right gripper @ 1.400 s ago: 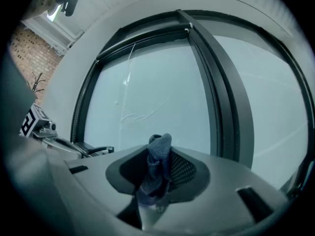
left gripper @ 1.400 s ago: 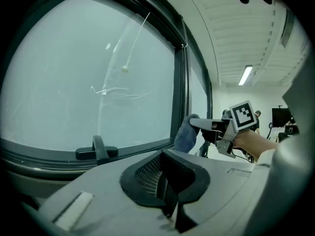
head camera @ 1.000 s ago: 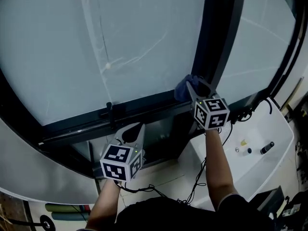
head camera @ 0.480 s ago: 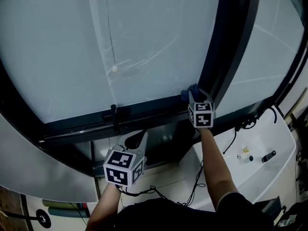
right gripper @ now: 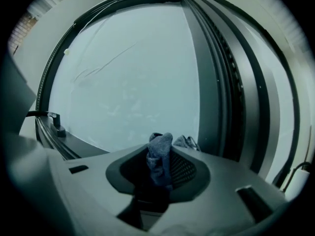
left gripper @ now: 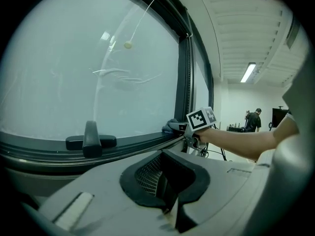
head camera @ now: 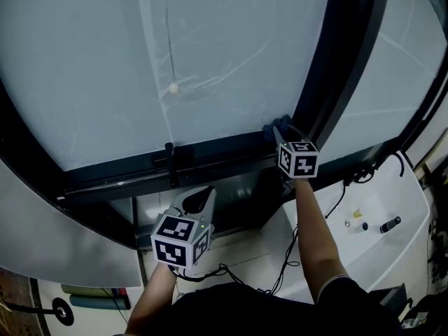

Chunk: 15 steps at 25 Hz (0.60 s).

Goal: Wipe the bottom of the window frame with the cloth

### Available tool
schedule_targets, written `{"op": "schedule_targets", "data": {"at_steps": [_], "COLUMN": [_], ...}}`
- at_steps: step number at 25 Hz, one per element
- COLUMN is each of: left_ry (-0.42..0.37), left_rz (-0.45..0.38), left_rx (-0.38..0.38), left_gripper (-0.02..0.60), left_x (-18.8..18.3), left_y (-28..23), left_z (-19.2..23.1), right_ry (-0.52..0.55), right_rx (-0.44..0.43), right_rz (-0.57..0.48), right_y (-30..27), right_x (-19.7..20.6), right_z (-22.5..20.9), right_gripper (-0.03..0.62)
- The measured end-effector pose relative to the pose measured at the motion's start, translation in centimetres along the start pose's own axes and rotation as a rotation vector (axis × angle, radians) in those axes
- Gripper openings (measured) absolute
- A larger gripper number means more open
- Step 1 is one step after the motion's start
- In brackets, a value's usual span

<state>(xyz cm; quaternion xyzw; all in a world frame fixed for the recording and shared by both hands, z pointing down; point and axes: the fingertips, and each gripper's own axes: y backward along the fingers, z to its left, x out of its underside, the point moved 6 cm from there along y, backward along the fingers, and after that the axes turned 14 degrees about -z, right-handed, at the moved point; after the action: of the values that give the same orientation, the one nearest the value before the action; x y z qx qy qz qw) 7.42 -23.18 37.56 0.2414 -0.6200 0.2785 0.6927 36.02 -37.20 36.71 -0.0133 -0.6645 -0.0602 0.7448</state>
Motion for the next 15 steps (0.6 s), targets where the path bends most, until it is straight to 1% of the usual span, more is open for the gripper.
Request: {"op": "schedule_targets", "data": {"at_steps": [8, 15], "left_ry": [0.008, 0.017], "left_rz": [-0.01, -0.008], "left_rx": [-0.022, -0.074], "left_gripper": [0.006, 0.006], "left_x": [-0.1, 0.1], "left_y": [1.5, 4.0], "left_z": [1.0, 2.6], "right_ry": [-0.014, -0.007], "right_rx": [-0.105, -0.201], "right_rz": [0.0, -0.004], "right_y": [-0.3, -0.8], "right_x": [-0.6, -1.4], "right_z": [6.2, 13.5], "right_gripper": [0.118, 0.118]}}
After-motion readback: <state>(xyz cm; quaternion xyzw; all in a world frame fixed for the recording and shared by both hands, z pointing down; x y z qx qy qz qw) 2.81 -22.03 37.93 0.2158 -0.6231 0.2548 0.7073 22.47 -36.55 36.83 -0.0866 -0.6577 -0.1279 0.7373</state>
